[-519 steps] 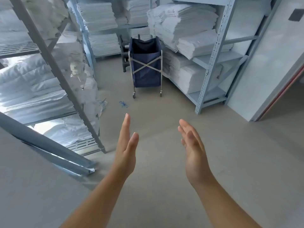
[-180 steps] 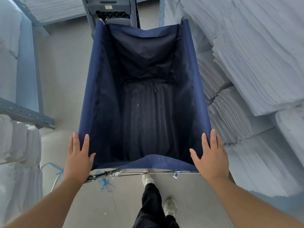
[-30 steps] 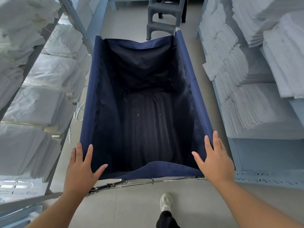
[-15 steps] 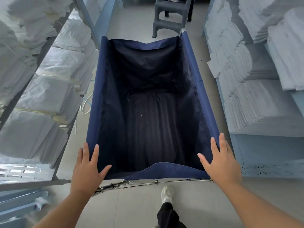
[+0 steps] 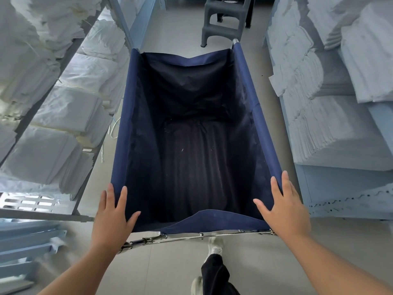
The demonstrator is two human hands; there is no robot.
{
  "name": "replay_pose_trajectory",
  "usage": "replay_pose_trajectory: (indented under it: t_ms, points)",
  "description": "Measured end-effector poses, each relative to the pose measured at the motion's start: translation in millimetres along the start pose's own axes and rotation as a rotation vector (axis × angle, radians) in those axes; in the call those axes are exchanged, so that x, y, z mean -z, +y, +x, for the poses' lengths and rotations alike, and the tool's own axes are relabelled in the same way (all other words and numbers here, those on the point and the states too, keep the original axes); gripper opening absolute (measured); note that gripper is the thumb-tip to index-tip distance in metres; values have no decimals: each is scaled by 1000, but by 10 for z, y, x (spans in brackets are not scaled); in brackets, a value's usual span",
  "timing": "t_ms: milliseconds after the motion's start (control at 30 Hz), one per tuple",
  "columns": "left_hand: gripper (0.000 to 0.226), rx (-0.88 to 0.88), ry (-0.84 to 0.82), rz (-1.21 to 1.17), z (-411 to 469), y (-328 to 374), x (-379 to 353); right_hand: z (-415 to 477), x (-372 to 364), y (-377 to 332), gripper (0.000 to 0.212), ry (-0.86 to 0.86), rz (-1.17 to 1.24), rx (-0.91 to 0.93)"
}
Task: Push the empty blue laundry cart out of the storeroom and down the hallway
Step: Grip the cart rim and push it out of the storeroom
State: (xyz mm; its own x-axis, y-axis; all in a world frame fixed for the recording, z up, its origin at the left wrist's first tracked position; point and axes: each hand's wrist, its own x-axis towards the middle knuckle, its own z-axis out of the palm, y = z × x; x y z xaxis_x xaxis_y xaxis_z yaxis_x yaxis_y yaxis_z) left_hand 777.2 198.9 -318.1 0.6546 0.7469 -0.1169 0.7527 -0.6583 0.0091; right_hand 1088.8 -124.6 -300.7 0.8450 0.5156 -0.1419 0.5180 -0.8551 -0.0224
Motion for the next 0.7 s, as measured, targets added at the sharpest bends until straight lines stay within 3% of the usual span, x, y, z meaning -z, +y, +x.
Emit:
replay_pose_trajectory:
  t_ms: [700]
  points:
    - [87,44,31,-4,-1039,131,-157,-611,-82,391,82,9,70,78]
